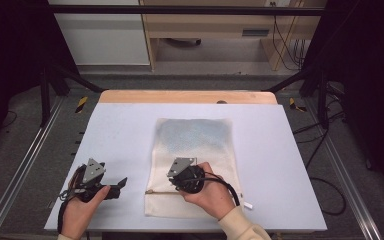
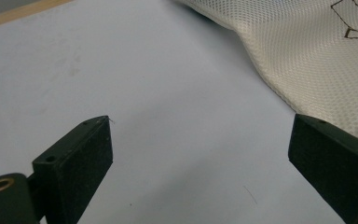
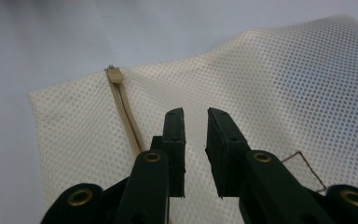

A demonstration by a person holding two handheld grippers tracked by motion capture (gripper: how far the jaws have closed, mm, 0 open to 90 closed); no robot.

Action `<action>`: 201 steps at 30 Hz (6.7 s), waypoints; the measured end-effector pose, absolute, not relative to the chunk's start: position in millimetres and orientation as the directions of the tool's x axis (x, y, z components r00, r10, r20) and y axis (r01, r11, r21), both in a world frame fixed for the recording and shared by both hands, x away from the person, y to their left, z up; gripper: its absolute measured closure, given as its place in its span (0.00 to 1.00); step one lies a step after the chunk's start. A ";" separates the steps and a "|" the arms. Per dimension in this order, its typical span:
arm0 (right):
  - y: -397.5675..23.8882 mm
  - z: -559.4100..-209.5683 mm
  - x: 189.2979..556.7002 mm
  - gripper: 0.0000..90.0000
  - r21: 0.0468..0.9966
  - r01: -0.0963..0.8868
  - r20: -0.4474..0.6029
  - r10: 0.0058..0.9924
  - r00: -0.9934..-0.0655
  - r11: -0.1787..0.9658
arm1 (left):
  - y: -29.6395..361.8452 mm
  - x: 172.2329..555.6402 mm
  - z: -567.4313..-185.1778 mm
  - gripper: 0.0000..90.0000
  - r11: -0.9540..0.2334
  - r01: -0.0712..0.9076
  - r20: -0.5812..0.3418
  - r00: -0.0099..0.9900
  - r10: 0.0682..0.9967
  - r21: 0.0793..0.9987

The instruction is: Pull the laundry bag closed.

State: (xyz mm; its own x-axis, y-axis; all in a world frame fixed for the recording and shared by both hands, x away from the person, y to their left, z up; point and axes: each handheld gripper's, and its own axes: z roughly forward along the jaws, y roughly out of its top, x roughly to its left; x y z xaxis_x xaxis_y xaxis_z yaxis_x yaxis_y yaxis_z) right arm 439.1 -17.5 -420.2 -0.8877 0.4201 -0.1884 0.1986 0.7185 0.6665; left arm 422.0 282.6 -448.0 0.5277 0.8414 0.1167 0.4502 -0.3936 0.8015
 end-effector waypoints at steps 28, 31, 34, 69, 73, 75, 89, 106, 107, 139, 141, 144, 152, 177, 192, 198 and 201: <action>54.5 -442.7 447.9 0.80 0.567 0.194 -0.024 0.252 -0.968 0.800 | 288.3 424.5 -444.9 0.09 -0.366 0.466 0.055 0.557 0.829 0.806; 55.6 -444.0 449.4 0.80 0.560 0.194 -0.024 0.249 -0.968 0.806 | 287.5 424.2 -444.6 0.09 -0.370 0.465 0.058 0.558 0.828 0.805; 56.2 -445.8 451.6 0.81 0.550 0.193 -0.017 0.242 -0.970 0.813 | 287.6 423.9 -444.7 0.09 -0.370 0.466 0.058 0.557 0.828 0.804; 49.0 -412.1 451.3 0.91 0.582 0.140 -0.038 0.199 -0.979 0.801 | 260.2 384.7 -448.8 0.13 -0.414 0.512 -0.070 0.687 0.723 0.753; 49.0 -418.0 451.0 0.91 0.582 0.148 -0.027 0.202 -0.979 0.800 | 252.0 384.0 -450.0 0.12 -0.406 0.514 -0.091 0.696 0.712 0.755; 49.1 -419.3 450.4 0.91 0.588 0.161 -0.023 0.215 -0.976 0.793 | 245.3 383.4 -448.6 0.11 -0.396 0.504 -0.094 0.699 0.709 0.767; 46.1 -418.5 451.7 0.91 0.609 0.168 -0.016 0.224 -0.974 0.775 | 220.9 392.7 -457.1 0.14 -0.416 0.509 -0.112 0.723 0.682 0.753; 42.0 -409.9 451.5 0.91 0.637 0.168 -0.023 0.236 -0.972 0.752 | 213.0 405.3 -465.2 0.31 -0.420 0.529 -0.167 0.745 0.645 0.737; 42.0 -409.9 451.5 0.91 0.637 0.168 -0.023 0.236 -0.972 0.752 | 213.0 405.3 -465.2 0.33 -0.420 0.529 -0.167 0.745 0.645 0.737; 40.3 -409.1 452.6 0.91 0.642 0.171 -0.028 0.246 -0.969 0.747 | 205.6 426.1 -475.4 0.53 -0.368 0.574 -0.318 0.765 0.561 0.731; 39.9 -408.7 452.7 0.91 0.641 0.171 -0.028 0.246 -0.969 0.748 | 204.5 426.9 -476.3 0.53 -0.368 0.577 -0.326 0.765 0.555 0.729; 40.1 -408.8 452.3 0.91 0.644 0.175 -0.026 0.249 -0.968 0.745 | 201.2 427.8 -477.5 0.54 -0.373 0.573 -0.325 0.771 0.548 0.730; 39.4 -408.7 452.8 0.91 0.640 0.167 -0.030 0.241 -0.970 0.750 | 196.8 428.9 -480.7 0.58 -0.372 0.581 -0.342 0.771 0.537 0.724; 38.6 -408.2 452.2 0.91 0.639 0.168 -0.031 0.244 -0.969 0.750 | 201.7 433.4 -479.5 0.71 -0.357 0.593 -0.364 0.764 0.533 0.722; 38.9 -408.5 452.1 0.91 0.640 0.166 -0.031 0.241 -0.970 0.750 | 201.2 437.1 -481.6 0.72 -0.331 0.604 -0.380 0.752 0.539 0.725; 37.9 -407.8 452.5 0.91 0.642 0.166 -0.032 0.243 -0.970 0.749 | 200.6 438.4 -482.9 0.79 -0.333 0.605 -0.378 0.750 0.543 0.723; 37.5 -407.6 452.4 0.91 0.642 0.168 -0.031 0.245 -0.969 0.748 | 200.1 438.5 -483.1 0.83 -0.335 0.605 -0.378 0.751 0.542 0.723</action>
State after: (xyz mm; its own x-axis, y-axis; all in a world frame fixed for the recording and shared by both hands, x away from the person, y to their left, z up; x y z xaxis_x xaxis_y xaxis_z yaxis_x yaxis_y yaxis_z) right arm 452.4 37.5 -407.6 -0.9690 0.2451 -0.0313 0.1684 0.7481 0.6419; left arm 438.5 200.1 -483.1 0.7509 0.5418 -0.3777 0.6049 -0.3346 0.7226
